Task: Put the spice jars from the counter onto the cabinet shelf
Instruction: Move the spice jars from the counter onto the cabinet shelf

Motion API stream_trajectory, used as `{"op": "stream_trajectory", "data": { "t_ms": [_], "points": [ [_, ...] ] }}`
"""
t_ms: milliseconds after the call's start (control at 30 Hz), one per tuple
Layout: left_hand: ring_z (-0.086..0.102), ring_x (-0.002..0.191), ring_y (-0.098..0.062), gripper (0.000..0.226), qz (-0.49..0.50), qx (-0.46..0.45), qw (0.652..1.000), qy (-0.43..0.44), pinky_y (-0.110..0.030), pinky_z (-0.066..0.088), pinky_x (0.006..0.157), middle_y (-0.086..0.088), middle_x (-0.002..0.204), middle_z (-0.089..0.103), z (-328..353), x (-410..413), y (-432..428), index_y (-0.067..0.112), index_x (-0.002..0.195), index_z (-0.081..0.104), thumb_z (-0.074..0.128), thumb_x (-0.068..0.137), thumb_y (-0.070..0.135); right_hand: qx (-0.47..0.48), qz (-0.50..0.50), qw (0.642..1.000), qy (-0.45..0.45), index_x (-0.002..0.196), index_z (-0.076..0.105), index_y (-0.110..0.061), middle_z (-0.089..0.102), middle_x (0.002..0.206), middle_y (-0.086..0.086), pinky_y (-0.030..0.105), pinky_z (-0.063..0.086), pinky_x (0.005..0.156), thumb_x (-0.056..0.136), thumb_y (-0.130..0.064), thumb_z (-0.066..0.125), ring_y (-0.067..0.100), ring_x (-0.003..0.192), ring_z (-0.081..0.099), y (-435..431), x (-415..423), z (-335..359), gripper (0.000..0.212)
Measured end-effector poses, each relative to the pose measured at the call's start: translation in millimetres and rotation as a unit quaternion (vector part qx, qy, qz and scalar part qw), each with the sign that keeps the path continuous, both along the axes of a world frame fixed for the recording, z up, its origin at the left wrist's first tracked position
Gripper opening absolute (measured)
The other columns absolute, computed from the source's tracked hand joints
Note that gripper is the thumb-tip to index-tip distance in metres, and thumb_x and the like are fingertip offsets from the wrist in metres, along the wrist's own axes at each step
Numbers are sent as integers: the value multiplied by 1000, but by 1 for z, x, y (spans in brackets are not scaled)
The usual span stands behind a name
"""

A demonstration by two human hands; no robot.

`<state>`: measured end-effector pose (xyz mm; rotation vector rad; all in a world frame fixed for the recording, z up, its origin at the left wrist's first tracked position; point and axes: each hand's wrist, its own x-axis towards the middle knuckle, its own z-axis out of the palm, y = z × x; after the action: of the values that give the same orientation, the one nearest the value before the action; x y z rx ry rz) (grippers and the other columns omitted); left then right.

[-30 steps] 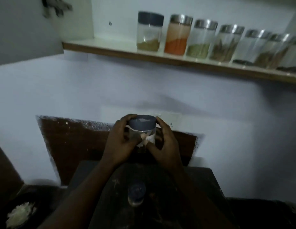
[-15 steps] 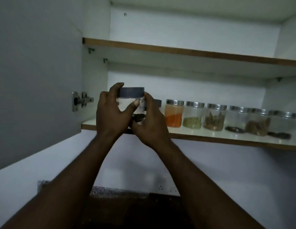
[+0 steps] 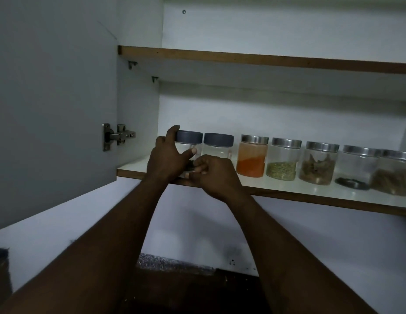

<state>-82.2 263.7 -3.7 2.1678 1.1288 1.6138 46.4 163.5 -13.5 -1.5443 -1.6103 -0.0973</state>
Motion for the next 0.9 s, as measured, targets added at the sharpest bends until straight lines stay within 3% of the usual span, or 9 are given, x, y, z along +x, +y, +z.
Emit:
{"op": "stream_trajectory", "data": {
  "t_ms": [167,267,333,433,567,667,767,900],
  "points": [
    [55,126,-35,107,30,-15,999,-17,-44,48,92,-12,150,45,-5,5,-2,40,158,7,72,78,67,1,10,1000,18,109,75,-17,74,86,-8,32,58,82,81,-36,82,6,82,68,1,4,3,34],
    [48,134,-33,114,6,-12,994,-108,-45,47,102,-12,156,35,-5,-2,-13,35,160,7,81,75,58,-3,18,1000,17,108,75,-18,74,87,-10,29,58,80,80,-33,83,4,82,68,-3,5,5,33],
    [51,127,-27,100,10,24,987,-161,-48,49,102,-9,146,42,-12,-5,-28,28,156,22,82,77,45,-6,27,999,19,108,75,-17,75,90,-8,31,59,83,81,-31,83,5,84,69,-10,2,6,32],
    [56,106,-20,61,53,108,978,-171,-44,52,88,-1,120,53,-40,-5,-58,22,133,46,75,81,37,27,43,997,51,102,75,-16,75,88,-6,34,60,84,83,-20,80,6,83,70,-23,-8,2,20],
    [58,88,-16,20,28,140,976,-162,-41,51,74,8,96,58,-100,-7,-92,23,104,57,64,91,35,166,51,984,43,95,72,-22,71,86,-15,15,54,73,88,-16,71,0,81,67,-56,-22,-54,9],
    [60,82,-14,7,-36,96,990,-98,-40,51,71,11,90,61,-165,-8,-114,24,96,62,60,90,27,154,4,987,48,92,69,-27,69,86,-16,23,53,72,88,-22,67,3,80,65,-82,-19,-140,7],
    [62,83,-16,9,-96,-2,995,30,-40,52,73,8,90,64,-242,-7,-133,26,96,65,62,88,29,54,-25,994,93,89,68,-21,70,85,-7,38,55,73,84,-14,62,16,80,67,-102,-8,-233,11],
    [60,90,-23,14,-137,-116,969,170,-34,46,70,1,95,63,-343,-10,-153,24,98,65,62,90,35,-131,-31,990,39,91,68,-17,67,94,2,41,52,76,84,-23,59,27,88,64,-124,6,-335,13]
  ]
}}
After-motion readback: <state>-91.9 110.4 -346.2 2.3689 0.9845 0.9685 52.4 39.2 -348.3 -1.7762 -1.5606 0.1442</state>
